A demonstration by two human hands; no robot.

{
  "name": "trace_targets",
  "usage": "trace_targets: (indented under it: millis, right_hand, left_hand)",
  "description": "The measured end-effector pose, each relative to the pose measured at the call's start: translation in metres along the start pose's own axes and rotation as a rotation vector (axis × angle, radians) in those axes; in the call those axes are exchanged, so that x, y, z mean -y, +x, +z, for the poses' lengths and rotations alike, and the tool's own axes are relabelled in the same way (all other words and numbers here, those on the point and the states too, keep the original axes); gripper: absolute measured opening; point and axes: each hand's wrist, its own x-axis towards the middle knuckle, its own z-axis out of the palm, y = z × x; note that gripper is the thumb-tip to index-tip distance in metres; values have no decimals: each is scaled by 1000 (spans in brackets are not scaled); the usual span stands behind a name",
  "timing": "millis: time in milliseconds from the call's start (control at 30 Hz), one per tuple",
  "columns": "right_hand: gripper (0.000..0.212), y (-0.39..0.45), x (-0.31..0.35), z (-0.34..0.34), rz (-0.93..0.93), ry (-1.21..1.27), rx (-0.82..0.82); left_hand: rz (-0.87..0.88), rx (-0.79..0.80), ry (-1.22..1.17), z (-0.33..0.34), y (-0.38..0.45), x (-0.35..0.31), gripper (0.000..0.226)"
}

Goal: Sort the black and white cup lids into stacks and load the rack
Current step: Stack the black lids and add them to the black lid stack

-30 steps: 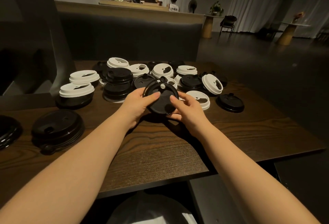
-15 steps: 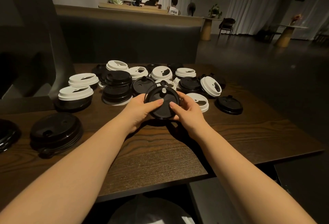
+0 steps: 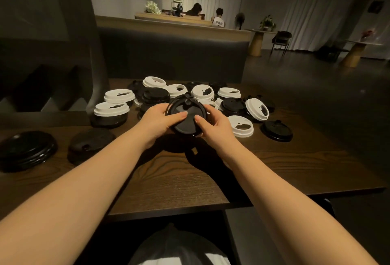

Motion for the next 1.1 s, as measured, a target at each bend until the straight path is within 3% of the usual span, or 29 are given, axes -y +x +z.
trace_targets:
  millis: [67, 167, 433, 667, 933, 1100]
  right_hand:
    - [28, -2, 8, 15, -22, 7, 14]
    - [37, -4, 20, 39, -43, 29, 35]
    - [35, -9, 54, 106, -149, 6, 166]
    - [34, -12, 77, 161, -144, 71, 321]
    - [24, -4, 88, 207, -78, 86, 430]
    - [38, 4, 81, 201, 9, 103, 451]
  left_hand:
    - [-2, -28, 29, -13, -7, -5, 10]
    - [2, -69, 71, -37, -20, -12, 9]
    - [12, -204, 155, -111, -59, -24, 24]
    - [42, -326, 238, -167, -88, -23, 16]
    - [-7, -331, 177, -215, -106, -13, 18]
    - [-125, -257, 103, -217, -106, -13, 36]
